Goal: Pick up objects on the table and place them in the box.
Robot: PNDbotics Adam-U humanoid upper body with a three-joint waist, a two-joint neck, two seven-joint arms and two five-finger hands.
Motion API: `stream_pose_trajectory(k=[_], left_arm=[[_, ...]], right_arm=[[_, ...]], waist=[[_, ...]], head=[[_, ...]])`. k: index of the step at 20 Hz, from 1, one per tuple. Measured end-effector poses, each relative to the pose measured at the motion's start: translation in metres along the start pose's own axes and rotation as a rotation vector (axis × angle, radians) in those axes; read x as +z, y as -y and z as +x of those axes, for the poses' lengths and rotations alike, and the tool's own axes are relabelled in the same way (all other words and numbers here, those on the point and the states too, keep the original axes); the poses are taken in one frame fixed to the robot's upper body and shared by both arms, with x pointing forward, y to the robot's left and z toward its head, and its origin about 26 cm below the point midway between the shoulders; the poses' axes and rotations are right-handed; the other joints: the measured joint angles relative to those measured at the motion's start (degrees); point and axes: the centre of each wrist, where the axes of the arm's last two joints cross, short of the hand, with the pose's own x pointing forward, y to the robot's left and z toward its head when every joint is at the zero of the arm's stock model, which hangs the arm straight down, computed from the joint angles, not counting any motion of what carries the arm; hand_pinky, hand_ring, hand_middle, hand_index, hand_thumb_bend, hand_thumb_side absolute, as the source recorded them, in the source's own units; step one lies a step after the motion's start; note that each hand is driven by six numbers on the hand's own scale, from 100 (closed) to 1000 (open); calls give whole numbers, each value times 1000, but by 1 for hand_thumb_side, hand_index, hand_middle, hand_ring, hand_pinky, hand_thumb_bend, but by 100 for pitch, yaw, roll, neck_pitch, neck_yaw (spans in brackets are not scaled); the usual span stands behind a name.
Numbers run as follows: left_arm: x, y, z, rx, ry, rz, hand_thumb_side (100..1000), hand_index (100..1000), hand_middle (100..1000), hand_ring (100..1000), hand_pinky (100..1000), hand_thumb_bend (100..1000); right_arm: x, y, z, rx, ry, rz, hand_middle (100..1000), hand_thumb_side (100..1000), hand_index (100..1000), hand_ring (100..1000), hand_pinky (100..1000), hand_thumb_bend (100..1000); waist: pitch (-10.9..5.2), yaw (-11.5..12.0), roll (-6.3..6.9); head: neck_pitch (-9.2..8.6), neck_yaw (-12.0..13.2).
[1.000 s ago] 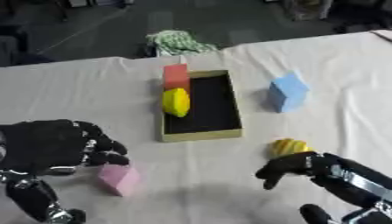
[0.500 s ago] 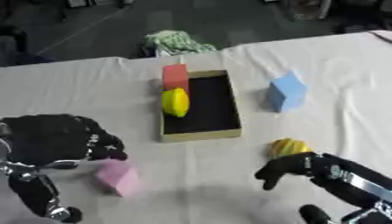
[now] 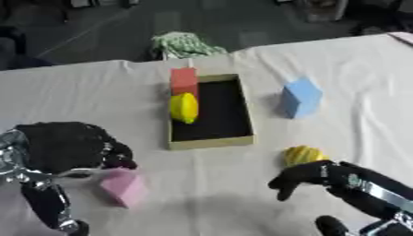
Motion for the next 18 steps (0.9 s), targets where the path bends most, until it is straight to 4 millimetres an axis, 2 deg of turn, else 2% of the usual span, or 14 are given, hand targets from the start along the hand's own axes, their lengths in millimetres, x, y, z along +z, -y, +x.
stream_pose_trajectory(k=[12, 18], left_arm=[[-23, 20, -11, 22, -41, 20, 525, 927, 841, 784, 793, 668], [-30, 25, -14, 36, -48, 45, 501, 884, 794, 756, 774, 597]], right_arm=[[-1, 1, 0, 1, 5, 1, 692, 436, 938, 838, 813, 100], [-1, 1, 0, 2, 6, 1, 692, 436, 938, 838, 813, 100]], waist=[[0, -3, -29], [0, -3, -34]], head=[[-4, 15], [-4, 22]])
